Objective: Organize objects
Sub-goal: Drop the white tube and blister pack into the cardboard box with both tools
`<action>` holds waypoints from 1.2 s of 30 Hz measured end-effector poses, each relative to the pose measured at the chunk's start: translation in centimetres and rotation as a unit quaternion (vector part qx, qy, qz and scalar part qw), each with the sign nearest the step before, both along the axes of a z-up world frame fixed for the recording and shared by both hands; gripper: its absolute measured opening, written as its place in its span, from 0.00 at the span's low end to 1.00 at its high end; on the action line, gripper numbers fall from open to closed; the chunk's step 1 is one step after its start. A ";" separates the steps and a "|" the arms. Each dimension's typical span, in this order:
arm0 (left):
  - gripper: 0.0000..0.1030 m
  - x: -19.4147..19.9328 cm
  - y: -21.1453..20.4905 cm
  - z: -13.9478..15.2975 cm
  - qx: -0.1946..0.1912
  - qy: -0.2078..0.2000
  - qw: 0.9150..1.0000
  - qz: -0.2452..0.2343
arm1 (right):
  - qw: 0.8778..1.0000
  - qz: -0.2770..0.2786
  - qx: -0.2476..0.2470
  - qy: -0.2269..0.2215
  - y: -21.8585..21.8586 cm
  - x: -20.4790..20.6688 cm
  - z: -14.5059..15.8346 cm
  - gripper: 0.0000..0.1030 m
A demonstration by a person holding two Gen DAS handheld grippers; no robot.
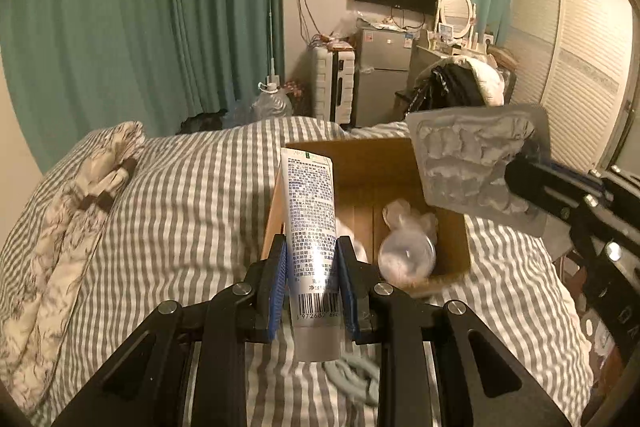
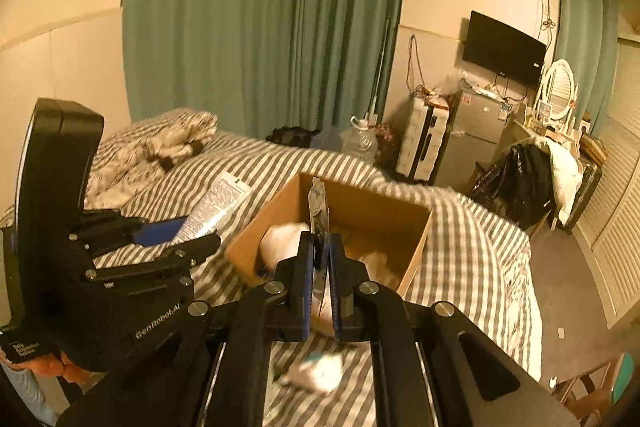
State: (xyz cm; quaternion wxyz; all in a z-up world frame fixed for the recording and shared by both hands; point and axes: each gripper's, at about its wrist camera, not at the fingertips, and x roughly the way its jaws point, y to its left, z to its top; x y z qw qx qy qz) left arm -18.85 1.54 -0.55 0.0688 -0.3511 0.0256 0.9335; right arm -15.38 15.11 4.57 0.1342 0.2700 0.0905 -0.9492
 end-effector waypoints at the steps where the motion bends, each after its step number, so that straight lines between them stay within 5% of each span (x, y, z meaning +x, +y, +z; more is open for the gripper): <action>1: 0.23 -0.7 0.2 0.0 -0.001 -0.001 1.000 -0.001 | 1.000 -0.002 -0.001 0.002 0.1 -0.7 0.2 0.06; 16: 0.23 -9.7 2.3 -4.0 -0.021 -0.038 0.999 -0.017 | 0.999 -0.020 -0.018 -0.019 2.1 -11.0 -3.3 0.06; 24: 0.23 -10.5 3.2 -6.2 -0.036 -0.050 0.998 -0.022 | 0.998 -0.022 -0.025 -0.046 2.6 -12.6 -6.3 0.06; 32: 0.27 -9.6 3.0 -4.9 -0.036 -0.044 0.998 -0.016 | 0.998 -0.036 -0.025 -0.036 3.0 -11.7 -5.6 0.08; 34: 0.37 -8.7 2.9 -3.9 -0.041 -0.036 0.998 -0.015 | 0.998 -0.041 -0.025 -0.032 3.5 -11.4 -4.9 0.26; 35: 0.53 -8.4 3.0 -3.5 -0.044 -0.033 0.998 -0.013 | 0.998 -0.042 -0.026 -0.029 3.6 -11.1 -4.5 0.32; 36: 0.59 -7.8 3.1 -2.8 -0.049 -0.024 0.998 -0.009 | 0.998 -0.046 -0.027 -0.024 3.9 -10.5 -3.7 0.41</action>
